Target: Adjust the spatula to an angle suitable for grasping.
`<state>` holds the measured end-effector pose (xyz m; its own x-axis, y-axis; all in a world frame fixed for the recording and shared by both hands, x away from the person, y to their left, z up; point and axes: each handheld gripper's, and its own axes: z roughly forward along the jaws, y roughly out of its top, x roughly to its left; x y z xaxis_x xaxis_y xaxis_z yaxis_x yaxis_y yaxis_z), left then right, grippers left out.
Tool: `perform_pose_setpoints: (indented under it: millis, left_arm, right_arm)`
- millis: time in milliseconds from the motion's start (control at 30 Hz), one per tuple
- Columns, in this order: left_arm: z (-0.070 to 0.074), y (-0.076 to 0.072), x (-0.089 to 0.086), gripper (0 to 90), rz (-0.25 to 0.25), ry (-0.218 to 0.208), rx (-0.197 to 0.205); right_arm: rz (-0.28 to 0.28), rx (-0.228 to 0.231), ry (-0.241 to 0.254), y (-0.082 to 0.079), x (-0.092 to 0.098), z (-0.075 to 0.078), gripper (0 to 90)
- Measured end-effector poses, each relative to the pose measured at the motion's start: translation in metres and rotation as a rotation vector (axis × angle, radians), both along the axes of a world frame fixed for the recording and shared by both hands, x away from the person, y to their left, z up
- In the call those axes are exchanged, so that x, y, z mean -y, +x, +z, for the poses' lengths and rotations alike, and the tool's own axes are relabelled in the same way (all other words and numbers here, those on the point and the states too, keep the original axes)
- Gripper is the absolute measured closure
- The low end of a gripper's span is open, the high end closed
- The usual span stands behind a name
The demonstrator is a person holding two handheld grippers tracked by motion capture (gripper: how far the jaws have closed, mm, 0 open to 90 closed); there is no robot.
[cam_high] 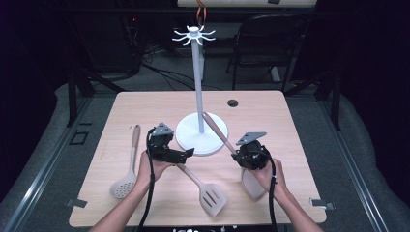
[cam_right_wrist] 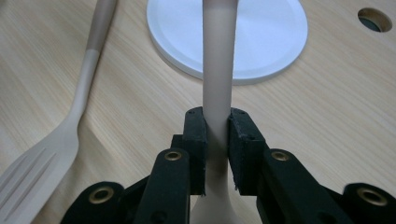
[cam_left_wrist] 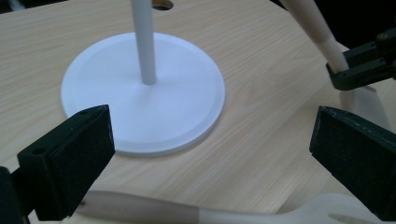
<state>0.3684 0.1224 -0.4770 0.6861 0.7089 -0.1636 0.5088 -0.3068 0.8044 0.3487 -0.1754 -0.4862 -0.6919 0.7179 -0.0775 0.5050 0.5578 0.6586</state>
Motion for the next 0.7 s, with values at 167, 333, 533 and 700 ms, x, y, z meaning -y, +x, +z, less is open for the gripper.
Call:
perform_pose_setpoints:
  millis: [167,333,533,700]
  left_arm:
    - [0.0,0.003,0.015,0.6,-0.023,-0.032,-0.002]
    - [-0.003,0.007,0.026,5.4,-0.059,-0.068,-0.008]
    - [-0.003,0.009,0.033,14.7,-0.081,-0.135,-0.01]
    - [0.0,0.011,0.038,24.8,-0.128,-0.197,-0.004]
  right_arm:
    - [0.014,0.024,-0.003,-0.002,-0.009,0.001,78.6]
    - [0.016,0.055,-0.005,-0.002,-0.016,0.005,78.6]
    - [0.025,0.083,-0.001,-0.003,-0.027,0.005,78.6]
    - [0.023,0.109,-0.004,-0.001,-0.041,0.007,78.6]
